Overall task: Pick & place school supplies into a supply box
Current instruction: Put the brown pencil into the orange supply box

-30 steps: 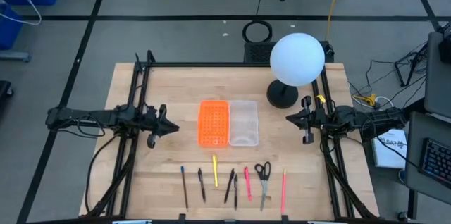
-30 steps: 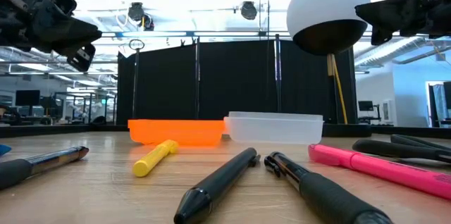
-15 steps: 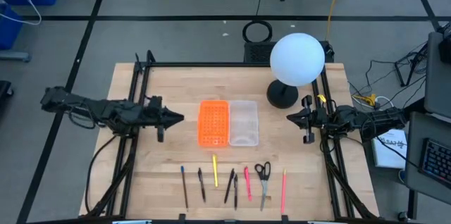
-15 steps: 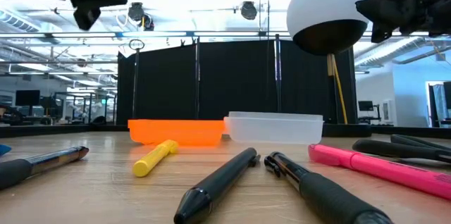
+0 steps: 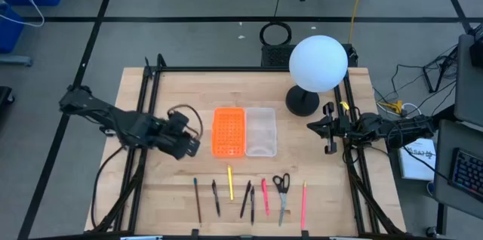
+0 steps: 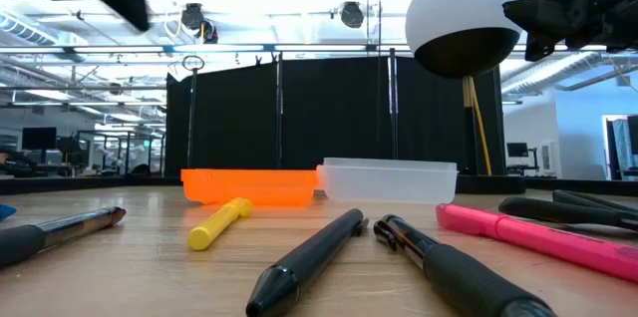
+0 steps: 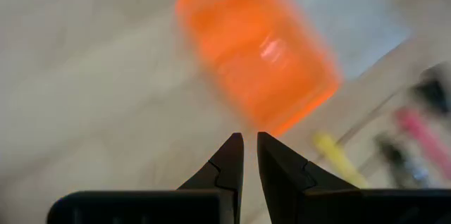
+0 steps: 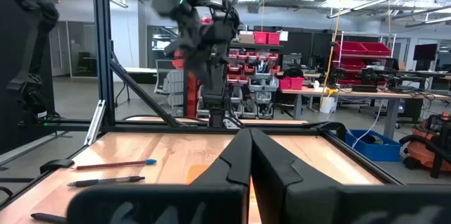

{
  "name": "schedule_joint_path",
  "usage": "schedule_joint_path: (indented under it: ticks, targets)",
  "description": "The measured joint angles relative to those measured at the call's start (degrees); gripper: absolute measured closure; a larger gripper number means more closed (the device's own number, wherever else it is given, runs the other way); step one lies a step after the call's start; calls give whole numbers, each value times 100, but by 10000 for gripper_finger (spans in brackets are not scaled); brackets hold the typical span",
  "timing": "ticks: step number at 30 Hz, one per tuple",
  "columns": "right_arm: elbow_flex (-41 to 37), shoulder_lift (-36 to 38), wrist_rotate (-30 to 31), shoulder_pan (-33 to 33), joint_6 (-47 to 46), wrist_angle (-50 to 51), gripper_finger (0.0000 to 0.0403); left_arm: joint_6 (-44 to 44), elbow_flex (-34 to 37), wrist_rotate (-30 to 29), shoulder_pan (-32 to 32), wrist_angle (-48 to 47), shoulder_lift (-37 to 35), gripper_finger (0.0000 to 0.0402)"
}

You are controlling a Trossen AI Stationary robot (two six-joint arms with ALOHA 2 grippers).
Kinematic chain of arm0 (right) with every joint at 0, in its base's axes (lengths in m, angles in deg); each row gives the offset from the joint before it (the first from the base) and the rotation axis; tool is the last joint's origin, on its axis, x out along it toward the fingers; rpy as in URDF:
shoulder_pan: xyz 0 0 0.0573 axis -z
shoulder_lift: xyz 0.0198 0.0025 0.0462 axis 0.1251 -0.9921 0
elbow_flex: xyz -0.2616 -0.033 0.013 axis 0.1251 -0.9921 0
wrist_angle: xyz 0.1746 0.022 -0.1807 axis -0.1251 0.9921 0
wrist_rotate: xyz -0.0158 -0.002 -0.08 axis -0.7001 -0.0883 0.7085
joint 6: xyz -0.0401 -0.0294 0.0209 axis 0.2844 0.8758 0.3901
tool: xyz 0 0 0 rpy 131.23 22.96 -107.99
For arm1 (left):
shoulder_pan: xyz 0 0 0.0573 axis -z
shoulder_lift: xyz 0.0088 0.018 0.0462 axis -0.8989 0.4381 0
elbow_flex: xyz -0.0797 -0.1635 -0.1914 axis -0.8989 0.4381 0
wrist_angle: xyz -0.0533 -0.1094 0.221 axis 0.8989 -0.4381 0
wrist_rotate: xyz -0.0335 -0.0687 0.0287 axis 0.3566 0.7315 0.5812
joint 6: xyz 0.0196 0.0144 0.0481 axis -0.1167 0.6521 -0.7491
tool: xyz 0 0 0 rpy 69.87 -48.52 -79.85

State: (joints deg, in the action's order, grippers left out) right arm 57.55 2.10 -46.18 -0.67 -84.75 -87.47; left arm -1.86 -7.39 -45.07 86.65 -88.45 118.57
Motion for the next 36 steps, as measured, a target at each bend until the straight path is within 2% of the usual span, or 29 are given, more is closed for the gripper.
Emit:
schedule_joint_path:
  ticks: [5, 11, 13, 15, 18, 24, 26, 28, 32, 36]
  targets:
    - [-2, 0, 4, 0, 28, -22, 403, 675, -75, 1338, 60, -388, 695, 353]
    - [0, 2, 7, 0, 39, 20, 403, 1976, -75, 1696, 257, -105, 1242, 353]
    - [0, 0, 9, 0, 41, 157, 403, 1977, -75, 2020, 310, 227, 1411, 353]
    - [0, 0, 9, 0, 41, 199, 403, 1590, -75, 2253, 382, 455, 1564, 353]
    - [0, 0, 9, 2, 41, 149, 403, 1207, -75, 2225, 464, 459, 1686, 353]
    - [-1, 0, 9, 0, 41, 94, 403, 1181, -78, 2021, 487, 482, 1868, 353]
    - [0, 1, 11, 0, 41, 99, 403, 575, -75, 1947, 522, 478, 1932, 353]
    - [0, 0, 9, 0, 41, 97, 403, -447, -75, 1954, 557, 511, 2009, 353]
    - [0, 0, 11, 0, 41, 95, 403, -2980, -75, 1997, 640, 604, 2115, 353]
    - [0, 0, 11, 0, 41, 95, 403, -5364, -69, 2015, 761, 1086, 2278, 353]
